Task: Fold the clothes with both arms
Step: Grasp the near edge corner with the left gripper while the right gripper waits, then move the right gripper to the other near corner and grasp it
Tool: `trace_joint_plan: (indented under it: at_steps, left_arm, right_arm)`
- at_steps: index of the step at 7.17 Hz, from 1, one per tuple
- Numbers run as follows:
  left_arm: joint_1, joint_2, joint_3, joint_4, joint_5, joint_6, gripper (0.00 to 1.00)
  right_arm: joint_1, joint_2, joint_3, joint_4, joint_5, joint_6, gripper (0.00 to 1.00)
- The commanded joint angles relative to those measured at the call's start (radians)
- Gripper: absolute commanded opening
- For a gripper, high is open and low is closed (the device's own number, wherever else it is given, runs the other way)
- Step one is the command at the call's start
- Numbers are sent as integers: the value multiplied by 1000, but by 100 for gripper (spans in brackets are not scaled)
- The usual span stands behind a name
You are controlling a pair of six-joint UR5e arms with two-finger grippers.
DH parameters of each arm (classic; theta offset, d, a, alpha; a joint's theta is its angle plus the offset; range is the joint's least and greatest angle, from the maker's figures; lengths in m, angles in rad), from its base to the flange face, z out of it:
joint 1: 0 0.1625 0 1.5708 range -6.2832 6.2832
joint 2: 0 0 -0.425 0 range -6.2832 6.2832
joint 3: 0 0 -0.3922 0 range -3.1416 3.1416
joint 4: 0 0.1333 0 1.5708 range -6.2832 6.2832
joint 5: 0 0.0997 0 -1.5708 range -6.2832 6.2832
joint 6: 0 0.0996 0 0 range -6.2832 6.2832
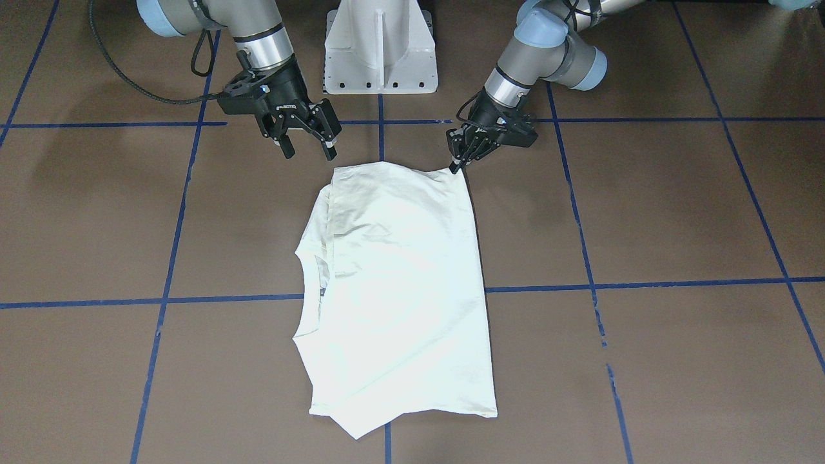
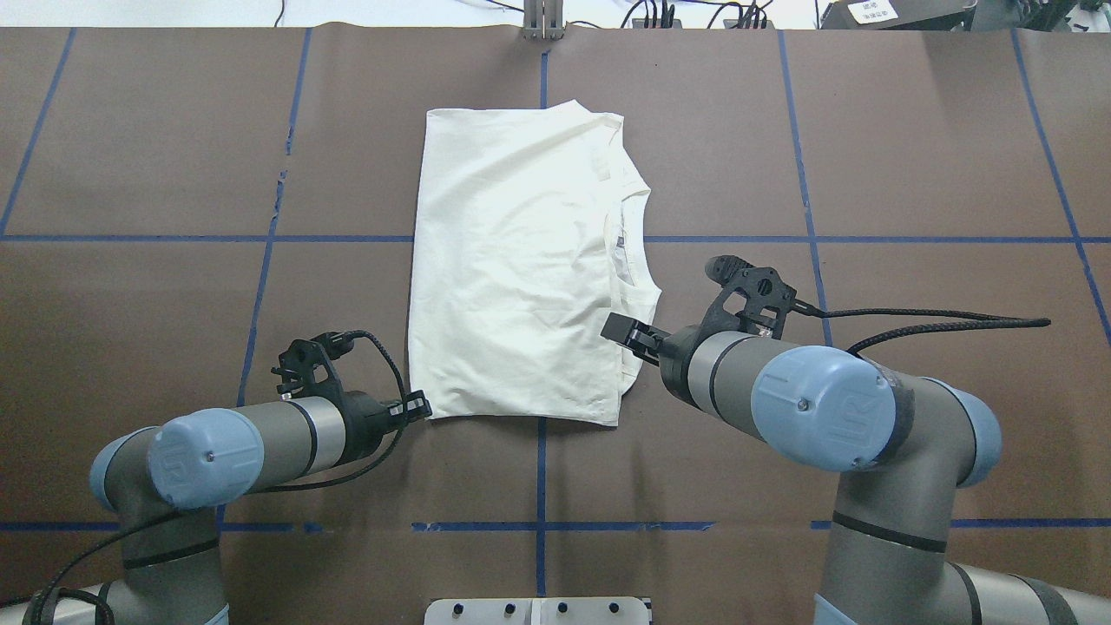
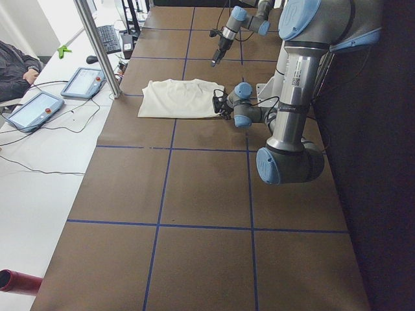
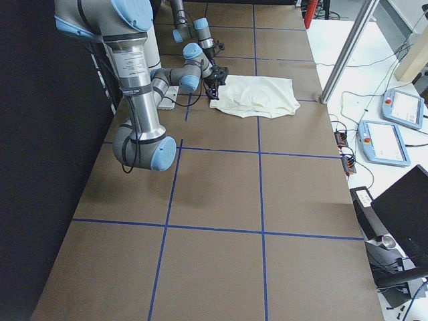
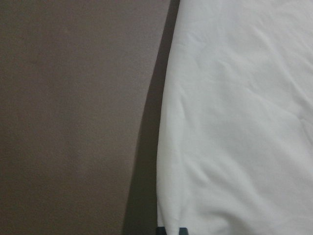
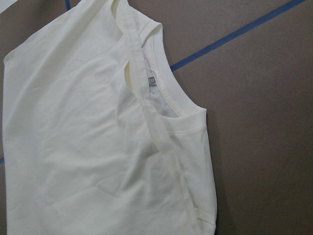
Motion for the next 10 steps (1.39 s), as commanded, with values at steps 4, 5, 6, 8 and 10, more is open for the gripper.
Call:
trace_joint_plan:
  at_steps: [4, 5, 6, 8, 10]
  left_arm:
    - [0, 0, -17, 0, 0, 0, 0]
    - [0, 0, -17, 0, 0, 0, 0]
    - [0, 0, -19, 0, 0, 0, 0]
    - [0, 0, -19, 0, 0, 0, 0]
    - [0, 1, -17, 0, 0, 0, 0]
  right_arm:
    - [-25, 121, -180, -95, -41, 58, 92]
    - [-28, 135, -209, -92, -51, 58, 91]
    - [-31, 155, -248, -87, -60, 58, 89]
    - [-41, 161, -270, -87, -77, 58, 88]
    - [-57, 157, -274, -96, -87, 56, 85]
